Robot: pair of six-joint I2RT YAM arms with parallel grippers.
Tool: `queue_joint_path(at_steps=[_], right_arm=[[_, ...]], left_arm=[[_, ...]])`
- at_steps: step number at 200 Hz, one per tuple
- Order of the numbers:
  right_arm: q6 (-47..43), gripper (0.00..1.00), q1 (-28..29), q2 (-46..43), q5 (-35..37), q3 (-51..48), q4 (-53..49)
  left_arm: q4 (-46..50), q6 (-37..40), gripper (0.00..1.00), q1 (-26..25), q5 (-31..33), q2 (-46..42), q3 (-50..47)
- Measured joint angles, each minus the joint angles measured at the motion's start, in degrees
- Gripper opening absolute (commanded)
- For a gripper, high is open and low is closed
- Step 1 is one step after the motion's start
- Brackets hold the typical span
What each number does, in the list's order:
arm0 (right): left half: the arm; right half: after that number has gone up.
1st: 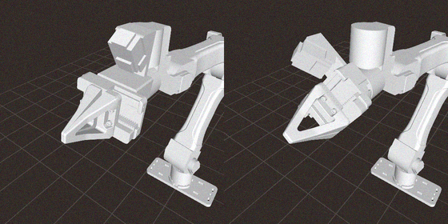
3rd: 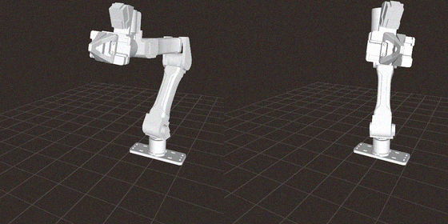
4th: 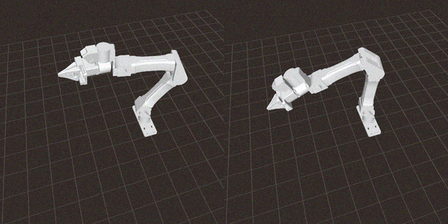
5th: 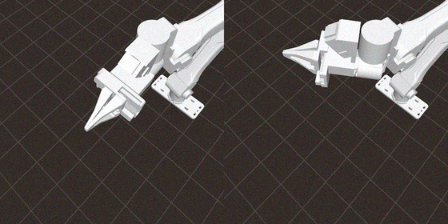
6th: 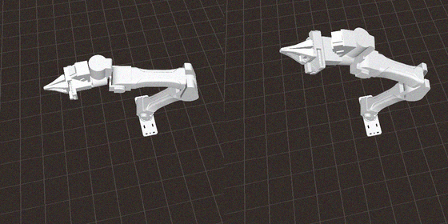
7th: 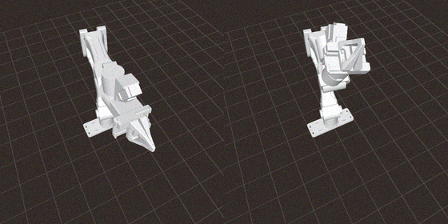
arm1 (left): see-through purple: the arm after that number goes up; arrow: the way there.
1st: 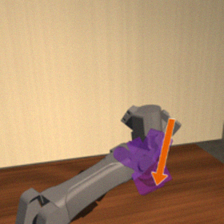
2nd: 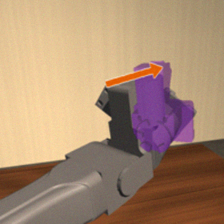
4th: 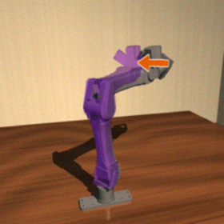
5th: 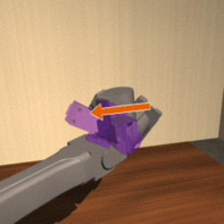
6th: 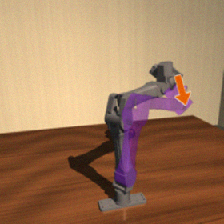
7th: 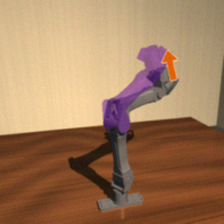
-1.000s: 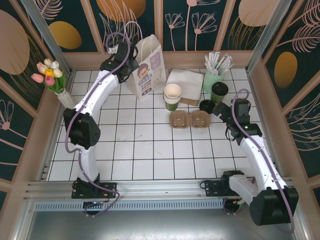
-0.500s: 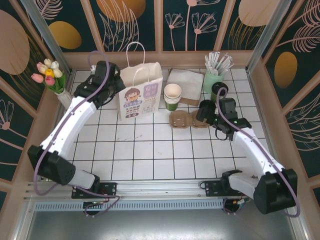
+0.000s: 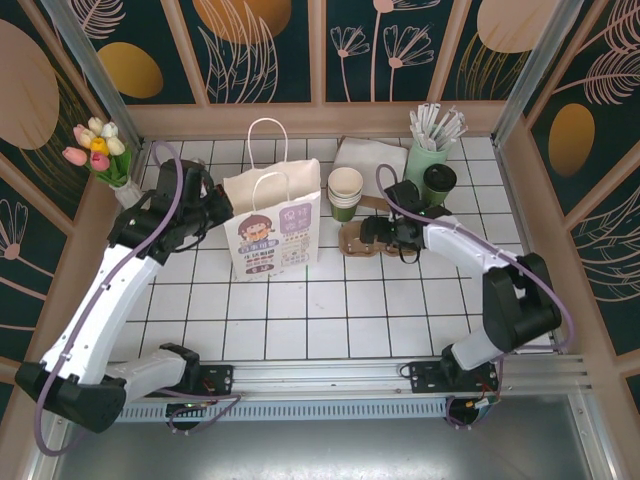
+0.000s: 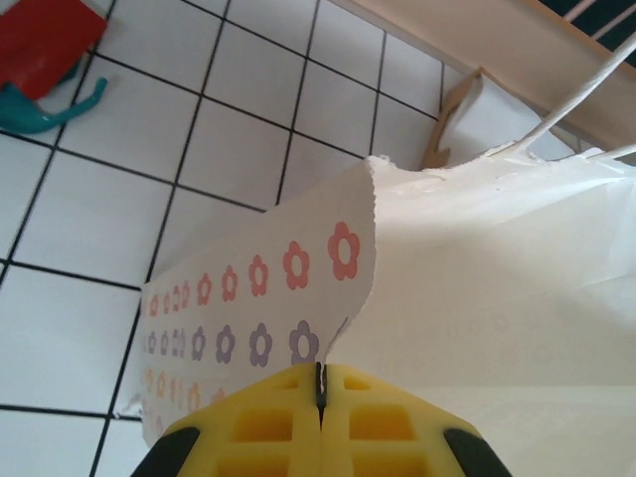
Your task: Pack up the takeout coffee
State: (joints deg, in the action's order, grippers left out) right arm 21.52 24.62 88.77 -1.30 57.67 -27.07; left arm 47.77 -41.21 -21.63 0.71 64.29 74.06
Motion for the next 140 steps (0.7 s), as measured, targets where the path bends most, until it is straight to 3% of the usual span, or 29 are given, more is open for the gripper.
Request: queue_joint_path(at_steps=[36,78,89,117,140], right_arm=[[0.24,0.95,1.01,5.31,2.12,1.99,-1.09],[0.81,0.82,1.31,7.61,2.32,3.69,-1.86],[1.07,0.79,1.31,8.0,2.32,4.31,-1.86],[1.29,0.73,1.31,9.62,1.57,5.7,-1.86],[1.46,0.69,1.31,11.17,1.29,6.05,-1.84]], left_arm=[[-1.09,-2.86,0.0,-0.13,-6.14,-3.74,-5.88],[-5.14,-6.21,0.0,-5.51,-10.97,-2.23,-8.55],[-5.42,-5.97,0.04,-6.4,-11.47,-1.18,-8.02],[-5.38,-4.31,0.22,-6.56,-11.93,-0.42,-7.23],[-4.48,-1.84,0.53,-6.58,-12.46,-0.42,-5.64]])
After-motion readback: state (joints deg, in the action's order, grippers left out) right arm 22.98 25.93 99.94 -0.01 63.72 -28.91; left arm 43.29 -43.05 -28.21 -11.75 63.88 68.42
